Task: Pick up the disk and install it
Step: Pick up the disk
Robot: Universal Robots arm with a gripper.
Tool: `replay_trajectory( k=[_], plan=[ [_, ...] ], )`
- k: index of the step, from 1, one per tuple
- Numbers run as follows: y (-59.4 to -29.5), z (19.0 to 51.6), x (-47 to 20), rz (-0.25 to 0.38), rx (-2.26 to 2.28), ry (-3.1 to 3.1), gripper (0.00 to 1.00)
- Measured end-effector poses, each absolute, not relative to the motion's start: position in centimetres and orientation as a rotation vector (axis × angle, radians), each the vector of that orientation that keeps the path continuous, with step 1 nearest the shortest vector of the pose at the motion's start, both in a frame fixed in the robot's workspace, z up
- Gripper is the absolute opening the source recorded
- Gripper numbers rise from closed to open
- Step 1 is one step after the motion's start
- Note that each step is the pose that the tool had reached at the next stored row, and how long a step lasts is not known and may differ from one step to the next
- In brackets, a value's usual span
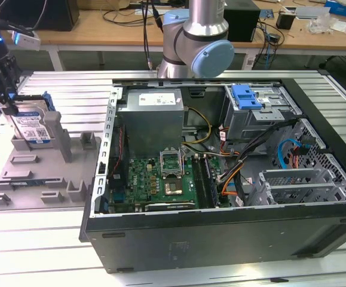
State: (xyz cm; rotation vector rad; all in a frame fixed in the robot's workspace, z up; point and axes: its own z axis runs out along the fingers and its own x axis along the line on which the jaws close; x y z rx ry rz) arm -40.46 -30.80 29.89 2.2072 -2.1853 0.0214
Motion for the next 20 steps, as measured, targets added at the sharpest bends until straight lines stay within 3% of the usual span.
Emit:
replay_trajectory(
  k=[20],
  plan=[
    [-29.9,34.6,-40.5,0.022,2.207,-2.185,0.37]
  ],
)
